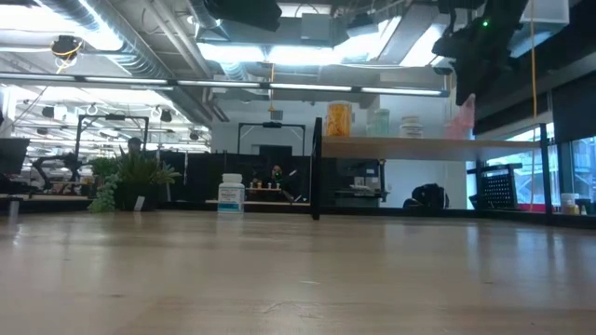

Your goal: Pick and place medicine bottles onto shelf by color

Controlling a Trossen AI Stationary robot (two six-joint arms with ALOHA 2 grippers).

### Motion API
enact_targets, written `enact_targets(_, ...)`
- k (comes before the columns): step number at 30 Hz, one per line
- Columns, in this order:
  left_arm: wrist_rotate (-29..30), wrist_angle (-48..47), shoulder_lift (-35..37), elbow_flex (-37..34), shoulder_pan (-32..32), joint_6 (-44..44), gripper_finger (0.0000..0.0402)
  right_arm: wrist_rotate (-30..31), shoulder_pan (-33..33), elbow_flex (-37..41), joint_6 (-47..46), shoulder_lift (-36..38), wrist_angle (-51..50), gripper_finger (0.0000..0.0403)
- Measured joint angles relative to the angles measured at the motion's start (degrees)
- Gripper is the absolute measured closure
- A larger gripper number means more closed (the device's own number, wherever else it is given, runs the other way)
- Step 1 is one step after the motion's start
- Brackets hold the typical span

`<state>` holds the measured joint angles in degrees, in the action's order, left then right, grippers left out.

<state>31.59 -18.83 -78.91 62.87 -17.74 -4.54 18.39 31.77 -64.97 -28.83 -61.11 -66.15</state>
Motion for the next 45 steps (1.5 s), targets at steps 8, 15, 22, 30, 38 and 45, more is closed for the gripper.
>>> enact_targets(8, 0.0, 0.0, 0.0, 0.02, 0.0, 0.0, 0.0195, 2.03, 1.88, 3.32, -2.58, -0.34, 0.15, 0.0273)
enact_targets(15, 0.0, 0.0, -0.02, 0.04, 0.0, -0.19, 0.0195, 3.98, 1.87, 5.27, -0.86, -0.35, 4.12, 0.0273)
enact_targets(22, 0.0, 0.0, -0.02, 0.04, 0.0, -1.36, 0.0195, 1.15, 1.88, 5.27, -0.86, -0.34, 4.54, 0.0273)
enact_targets(30, 0.03, 0.0, -0.02, 0.04, 0.26, -1.36, 0.0195, 0.98, 1.88, 5.27, -1.13, -0.34, 4.5, 0.0273)
enact_targets(38, 0.02, 0.0, -0.02, 0.04, 0.26, -1.36, 0.0195, 1.01, 1.88, 5.27, -1.15, -0.34, 4.55, 0.0273)
enact_targets(45, 0.02, 0.0, -0.02, 0.04, 0.26, -1.38, 0.0195, 0.99, 1.88, 5.27, -0.98, -0.34, 4.62, 0.0249)
